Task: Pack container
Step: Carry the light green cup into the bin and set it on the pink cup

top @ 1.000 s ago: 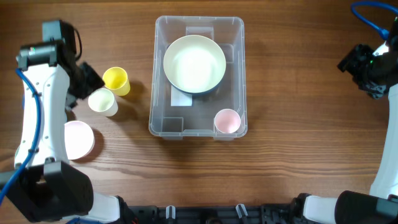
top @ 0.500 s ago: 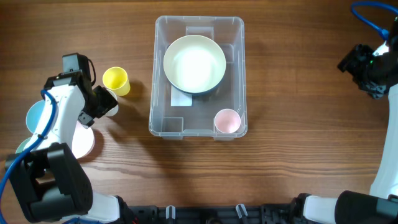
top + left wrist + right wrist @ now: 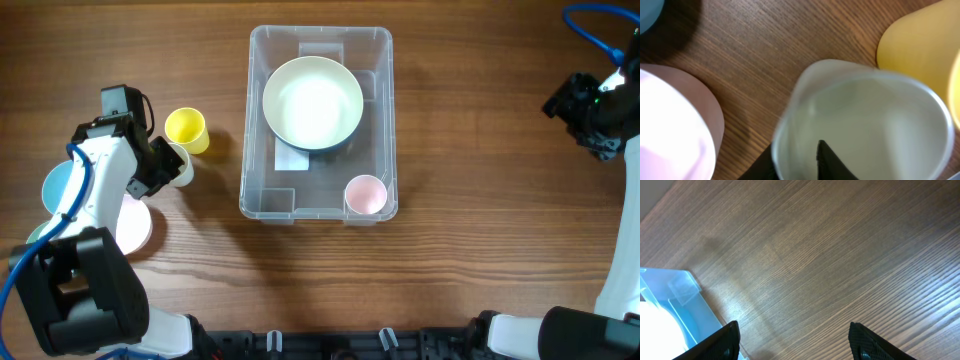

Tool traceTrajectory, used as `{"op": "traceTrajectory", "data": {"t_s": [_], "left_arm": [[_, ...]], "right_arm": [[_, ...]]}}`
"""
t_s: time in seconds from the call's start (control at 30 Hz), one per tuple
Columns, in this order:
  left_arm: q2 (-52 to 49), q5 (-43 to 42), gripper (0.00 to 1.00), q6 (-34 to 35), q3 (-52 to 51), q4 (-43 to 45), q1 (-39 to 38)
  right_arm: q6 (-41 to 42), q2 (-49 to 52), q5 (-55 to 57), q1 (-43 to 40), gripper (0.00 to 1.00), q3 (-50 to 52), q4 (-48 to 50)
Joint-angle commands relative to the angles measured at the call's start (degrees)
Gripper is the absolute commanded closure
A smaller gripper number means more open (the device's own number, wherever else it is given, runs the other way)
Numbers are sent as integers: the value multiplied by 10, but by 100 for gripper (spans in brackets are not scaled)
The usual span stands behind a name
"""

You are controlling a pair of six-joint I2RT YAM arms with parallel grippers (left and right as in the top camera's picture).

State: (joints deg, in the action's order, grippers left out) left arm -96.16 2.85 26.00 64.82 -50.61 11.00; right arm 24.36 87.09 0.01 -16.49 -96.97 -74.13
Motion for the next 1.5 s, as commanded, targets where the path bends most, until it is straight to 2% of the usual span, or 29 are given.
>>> {"op": "traceTrajectory", "data": {"t_s": [0.0, 0.1, 0.17, 0.27, 0.4, 0.57, 0.7, 0.9, 1.0, 1.13, 1.23, 1.47], "left_arm": [[-8, -9, 87, -3, -4, -6, 3], [-8, -9, 90, -3, -4, -13, 3], [-8, -9, 96, -3, -4, -20, 3], [-1, -19, 96, -1, -3, -38, -1], [60, -50, 96, -1, 1, -75, -30], [192, -59, 96, 20, 60, -121, -130], [222, -60, 97, 59, 141, -141, -247], [162, -61, 96, 95, 186, -85, -412], [94, -83, 96, 107, 186, -67, -458], [17, -132, 96, 107, 187, -57, -491], [-16, -138, 96, 107, 187, -57, -509], [-22, -138, 96, 107, 187, -58, -518]], "right_arm": [[-5, -12, -1, 1, 29, 1, -1], [-4, -12, -1, 1, 29, 1, 0], [-5, -12, -1, 1, 29, 1, 0], [-9, -12, -1, 1, 29, 1, -1], [-8, -12, -1, 1, 29, 1, -1], [-8, -12, -1, 1, 30, 1, -1], [-8, -12, -1, 1, 29, 1, -1], [-8, -12, -1, 1, 29, 1, -1], [-8, -12, -1, 1, 29, 1, -1], [-9, -12, -1, 1, 29, 1, -1], [-9, -12, -1, 1, 29, 1, -1], [-9, -12, -1, 1, 29, 1, -1]]}}
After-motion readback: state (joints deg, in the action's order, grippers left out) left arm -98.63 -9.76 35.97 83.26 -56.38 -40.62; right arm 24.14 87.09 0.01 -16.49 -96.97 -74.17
